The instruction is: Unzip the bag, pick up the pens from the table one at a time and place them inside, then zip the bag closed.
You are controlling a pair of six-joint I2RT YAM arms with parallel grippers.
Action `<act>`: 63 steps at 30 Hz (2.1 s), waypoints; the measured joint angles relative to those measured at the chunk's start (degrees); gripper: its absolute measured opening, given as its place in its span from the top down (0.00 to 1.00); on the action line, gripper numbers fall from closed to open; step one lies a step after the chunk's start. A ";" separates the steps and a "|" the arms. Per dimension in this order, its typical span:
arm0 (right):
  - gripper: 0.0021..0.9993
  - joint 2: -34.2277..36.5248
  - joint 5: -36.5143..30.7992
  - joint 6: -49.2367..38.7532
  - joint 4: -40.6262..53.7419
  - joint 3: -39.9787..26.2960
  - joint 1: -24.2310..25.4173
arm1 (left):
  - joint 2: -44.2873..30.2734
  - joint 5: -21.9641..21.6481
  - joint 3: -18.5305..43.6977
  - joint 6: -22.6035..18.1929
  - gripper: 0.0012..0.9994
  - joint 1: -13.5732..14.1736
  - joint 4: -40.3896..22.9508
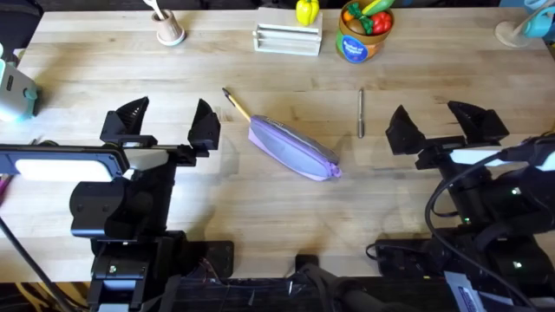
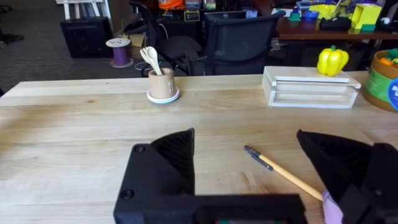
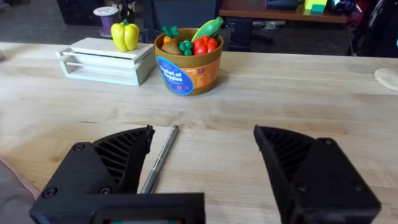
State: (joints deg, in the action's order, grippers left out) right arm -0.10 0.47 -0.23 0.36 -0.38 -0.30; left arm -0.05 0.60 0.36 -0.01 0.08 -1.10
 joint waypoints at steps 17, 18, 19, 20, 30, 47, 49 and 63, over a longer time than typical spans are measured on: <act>0.00 0.07 0.46 -0.01 5.40 -2.05 -0.01 | -0.04 1.06 0.06 -0.65 0.01 -0.02 -3.58; 0.00 0.09 0.88 -0.02 8.98 -3.53 -0.02 | -0.02 1.56 0.22 -0.96 0.01 -0.02 -4.14; 0.00 0.14 1.02 -0.02 12.73 -4.97 -0.02 | -0.04 2.12 0.48 -1.21 0.01 0.00 -4.82; 0.00 0.22 1.31 -0.02 17.01 -6.32 -0.02 | -0.03 2.73 0.87 -1.56 0.01 -0.02 -5.66; 0.00 13.36 4.01 -0.02 35.31 -28.13 -0.02 | -9.12 15.36 13.52 -11.72 0.01 -0.07 -14.12; 0.00 37.18 9.97 4.94 42.04 -52.79 -0.01 | -53.26 25.31 51.78 -47.11 0.01 -0.07 -40.01; 0.00 37.22 10.39 5.69 42.07 -53.14 -0.02 | -56.71 26.52 54.46 -54.47 0.01 -0.07 -43.79; 0.00 37.22 11.19 6.73 42.16 -53.20 -0.02 | -67.81 35.86 55.39 -85.77 0.01 -0.07 -47.81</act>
State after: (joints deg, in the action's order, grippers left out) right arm 37.12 11.66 6.50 42.52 -53.58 -0.32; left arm -67.87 36.46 55.75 -85.78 0.01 -48.91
